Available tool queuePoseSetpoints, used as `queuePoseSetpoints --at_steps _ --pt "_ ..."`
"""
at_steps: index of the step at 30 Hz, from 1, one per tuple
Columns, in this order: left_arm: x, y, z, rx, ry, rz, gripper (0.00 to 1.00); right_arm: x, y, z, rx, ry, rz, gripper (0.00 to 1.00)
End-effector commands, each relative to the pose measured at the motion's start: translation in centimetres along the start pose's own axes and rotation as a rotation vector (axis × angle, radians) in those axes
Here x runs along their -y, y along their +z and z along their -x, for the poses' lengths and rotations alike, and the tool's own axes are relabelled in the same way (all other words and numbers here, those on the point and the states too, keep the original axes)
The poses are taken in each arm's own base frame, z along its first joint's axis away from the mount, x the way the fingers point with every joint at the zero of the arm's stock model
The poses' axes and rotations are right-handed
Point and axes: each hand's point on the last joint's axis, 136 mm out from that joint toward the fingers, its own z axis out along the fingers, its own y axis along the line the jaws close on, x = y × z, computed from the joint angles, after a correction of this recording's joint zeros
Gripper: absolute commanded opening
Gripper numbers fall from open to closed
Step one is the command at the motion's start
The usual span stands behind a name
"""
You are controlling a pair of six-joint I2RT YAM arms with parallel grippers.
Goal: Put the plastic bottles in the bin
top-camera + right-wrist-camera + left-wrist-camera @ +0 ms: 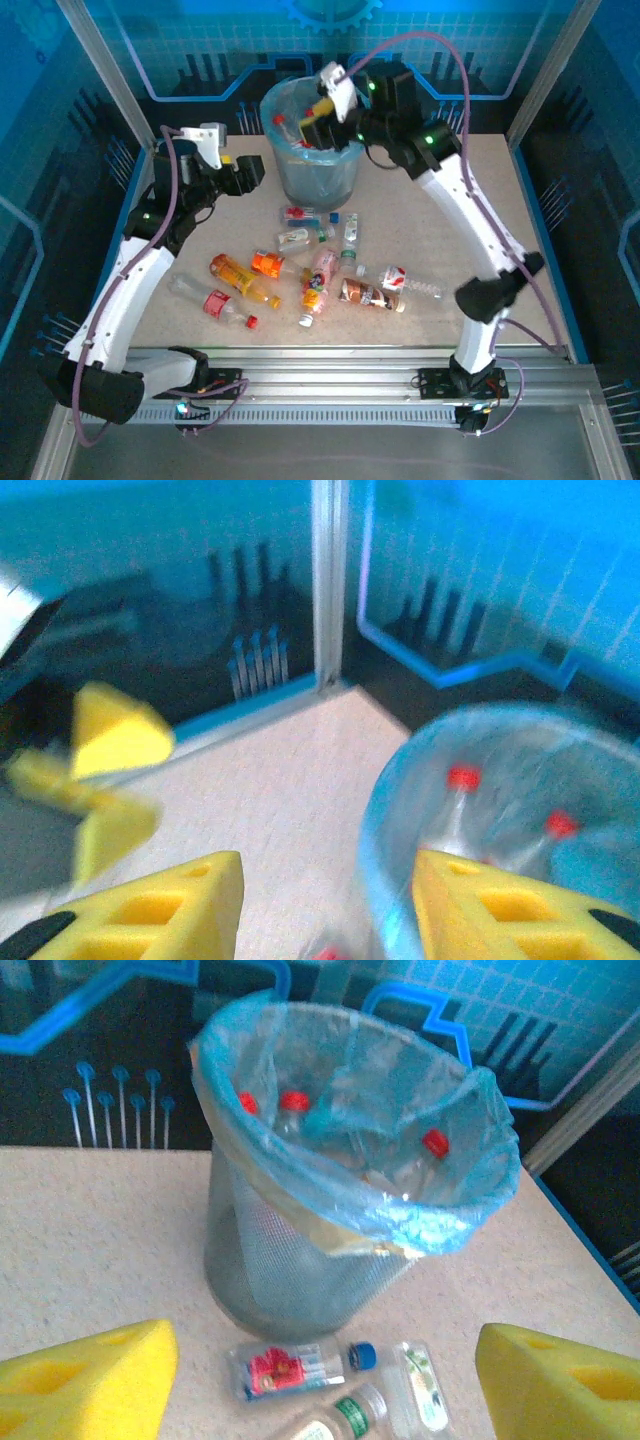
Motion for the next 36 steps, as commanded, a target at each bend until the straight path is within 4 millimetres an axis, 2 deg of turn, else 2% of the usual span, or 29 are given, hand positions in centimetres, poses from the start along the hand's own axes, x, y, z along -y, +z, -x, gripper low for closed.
queuePoseSetpoints --at_steps 1,7,12,14,16,18,20,22,25,27,30,33,36 --pt "0.9 -0.3 -3.9 -0.148 -0.084 -0.038 0.78 -3.6 -0.1 -7.8 -0.196 -0.002 0.086 0.49" --pt "3.8 -0.1 -9.8 -0.322 0.011 -0.065 0.78 -5.7 -2.4 -16.7 -0.323 -0.010 0.094 0.47" --pt "6.1 0.0 -14.2 -0.411 0.114 -0.143 0.78 -9.2 -4.7 -23.9 -0.473 -0.233 0.222 0.47" --pt "6.5 0.0 -15.5 -0.417 0.161 -0.166 0.78 -9.7 -5.1 -25.5 -0.499 -0.310 0.212 0.49" --pt "6.6 0.1 -16.4 -0.413 0.180 -0.166 0.78 -8.7 -4.9 -25.8 -0.494 -0.288 0.128 0.52" --pt "6.0 0.3 -16.9 -0.411 0.143 -0.134 0.79 -7.2 -4.6 -25.5 -0.477 -0.186 0.043 0.52" --pt "5.4 0.4 -17.5 -0.426 0.088 -0.089 0.78 -7.2 -4.1 -25.2 -0.471 -0.122 0.053 0.51" --pt "4.8 0.5 -18.3 -0.464 0.046 -0.054 0.78 -8.4 -3.2 -25.1 -0.473 -0.128 0.112 0.50" --pt "3.5 0.0 -19.4 -0.512 0.004 0.023 0.76 -11.6 -1.6 -24.3 -0.450 -0.220 0.199 0.50" --pt "2.0 -0.7 -19.8 -0.516 -0.011 0.100 0.76 -14.6 -0.5 -23.6 -0.402 -0.289 0.286 0.50" --pt "-0.5 -2.1 -19.8 -0.479 -0.026 0.217 0.77 -17.7 1.6 -22.6 -0.349 -0.296 0.337 0.50" --pt "-2.8 -3.1 -20.3 -0.447 -0.087 0.290 0.80 -19.5 3.9 -22.4 -0.330 -0.233 0.346 0.50" --pt "-5.6 -3.9 -21.2 -0.428 -0.201 0.350 0.82 -21.1 6.1 -23.2 -0.365 -0.182 0.355 0.50"
